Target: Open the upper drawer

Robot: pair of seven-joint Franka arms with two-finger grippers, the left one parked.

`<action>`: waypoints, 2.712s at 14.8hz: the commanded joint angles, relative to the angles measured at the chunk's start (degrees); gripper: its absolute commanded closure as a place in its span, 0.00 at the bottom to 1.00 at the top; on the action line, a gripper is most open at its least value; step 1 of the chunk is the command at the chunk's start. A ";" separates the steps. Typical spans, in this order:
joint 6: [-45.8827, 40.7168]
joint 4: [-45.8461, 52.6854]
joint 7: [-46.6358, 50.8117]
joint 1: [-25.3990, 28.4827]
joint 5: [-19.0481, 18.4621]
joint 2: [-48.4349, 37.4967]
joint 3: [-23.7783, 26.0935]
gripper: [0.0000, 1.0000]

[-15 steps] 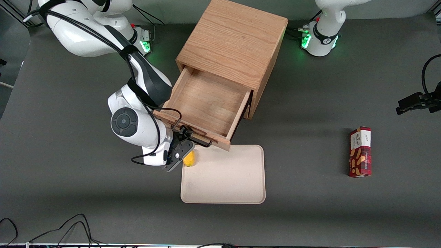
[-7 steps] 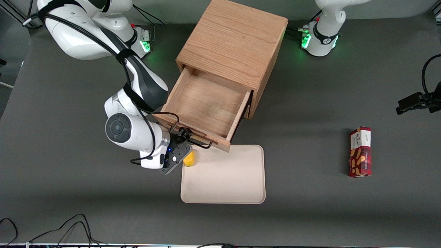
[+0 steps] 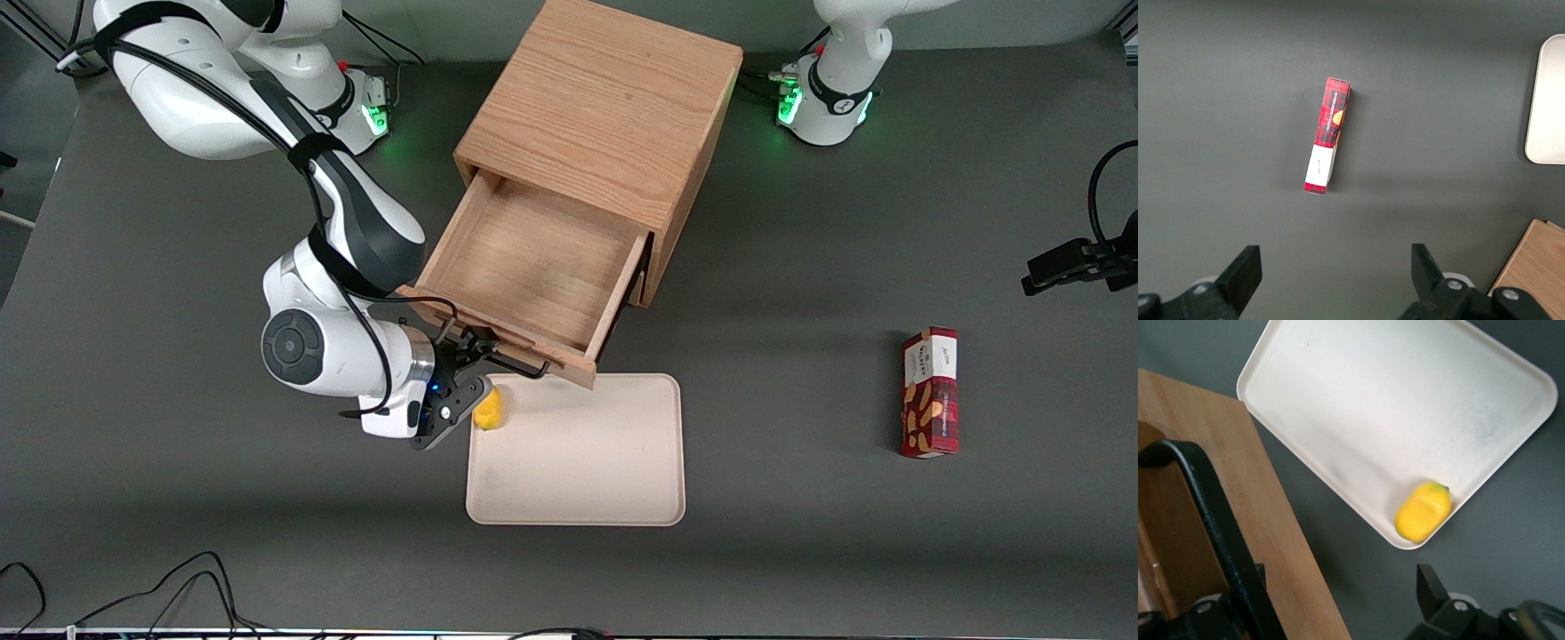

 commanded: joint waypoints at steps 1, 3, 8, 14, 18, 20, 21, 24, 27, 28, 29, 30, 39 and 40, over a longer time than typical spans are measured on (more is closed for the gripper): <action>-2.57 3.36 0.36 0.10 2.11 1.84 0.37 0.00; -3.01 4.15 0.36 0.10 2.20 2.28 0.37 0.00; -4.24 5.11 0.27 -0.34 2.20 2.45 0.37 0.00; -6.09 6.35 0.27 -0.87 2.29 2.63 0.37 0.00; -7.14 6.79 0.27 -0.96 2.29 2.54 0.55 0.00; -8.02 7.58 0.27 -1.13 2.29 2.63 0.55 0.00; -8.46 7.58 0.27 -1.13 2.29 2.54 0.55 0.00; -10.22 7.93 0.36 -1.22 2.29 1.84 0.73 0.00; -11.36 7.58 0.97 -2.62 2.37 -0.79 1.16 0.00; -12.41 6.88 1.06 -2.63 2.37 -2.10 1.17 0.00; -14.33 6.70 1.15 -2.72 2.29 -3.16 1.17 0.00; -16.01 6.53 1.15 -2.98 2.20 -4.30 0.99 0.00; -17.08 -12.52 2.47 -10.44 -1.05 -25.99 0.55 0.00; -16.21 -15.25 2.47 -12.36 -1.05 -28.81 0.55 0.00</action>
